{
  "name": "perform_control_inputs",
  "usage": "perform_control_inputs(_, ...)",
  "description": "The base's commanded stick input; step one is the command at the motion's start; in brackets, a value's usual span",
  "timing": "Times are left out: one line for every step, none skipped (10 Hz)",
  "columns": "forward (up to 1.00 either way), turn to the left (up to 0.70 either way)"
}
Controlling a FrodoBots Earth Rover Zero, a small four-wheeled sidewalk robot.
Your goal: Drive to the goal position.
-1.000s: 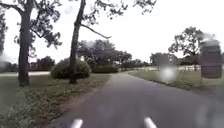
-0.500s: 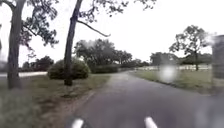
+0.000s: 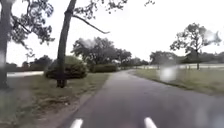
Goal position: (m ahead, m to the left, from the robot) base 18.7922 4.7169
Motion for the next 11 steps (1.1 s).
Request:
perform_control_inputs(0.85, 0.00)
perform_control_inputs(0.85, 0.00)
perform_control_inputs(0.85, 0.00)
perform_control_inputs(0.85, 0.00)
perform_control_inputs(0.85, 0.00)
perform_control_inputs(0.85, 0.00)
perform_control_inputs(0.85, 0.00)
perform_control_inputs(0.85, 0.00)
perform_control_inputs(0.85, 0.00)
perform_control_inputs(0.85, 0.00)
perform_control_inputs(0.85, 0.00)
